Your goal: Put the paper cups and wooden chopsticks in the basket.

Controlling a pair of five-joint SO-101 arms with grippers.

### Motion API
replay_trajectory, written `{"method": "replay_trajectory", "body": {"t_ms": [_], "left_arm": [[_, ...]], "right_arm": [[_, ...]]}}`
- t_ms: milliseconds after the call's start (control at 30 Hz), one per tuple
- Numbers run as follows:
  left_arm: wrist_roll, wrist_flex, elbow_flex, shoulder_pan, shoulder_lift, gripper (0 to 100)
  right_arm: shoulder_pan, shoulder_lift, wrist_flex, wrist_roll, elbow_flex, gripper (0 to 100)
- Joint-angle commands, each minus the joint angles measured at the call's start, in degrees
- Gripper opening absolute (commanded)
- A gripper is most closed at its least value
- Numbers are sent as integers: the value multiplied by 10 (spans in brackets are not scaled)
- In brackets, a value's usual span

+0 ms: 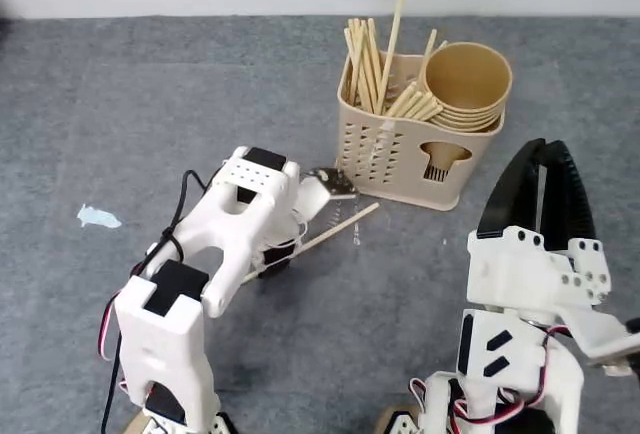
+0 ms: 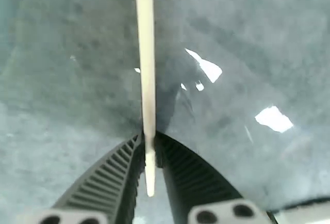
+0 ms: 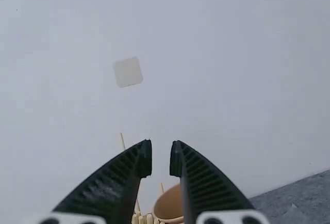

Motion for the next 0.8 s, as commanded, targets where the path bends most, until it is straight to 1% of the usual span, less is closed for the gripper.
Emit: {"method": "replay_trajectory", "body": {"t_ms": [0,167,300,467,567,667,767], "left_arm": [[-9,24,0,-25,-4,13],[-14,24,9,-111,-46,13],[-69,24,72,-162,-138,13],[-79,18,183,-198,-302,13],[-78,-11,244,-217,-400,13],[-75,-44,293,-233,-476,13],[-74,-44,319,-230,-515,16]], "right_arm": [[5,-2,2,-8,-3,82],[4,-2,2,-8,-3,82],[3,-2,2,-8,-3,82],[3,-2,3,-8,-3,82],[3,-2,3,-8,-3,82],[2,-2,3,-9,-2,82],[2,-2,-2,-9,10,82]]}}
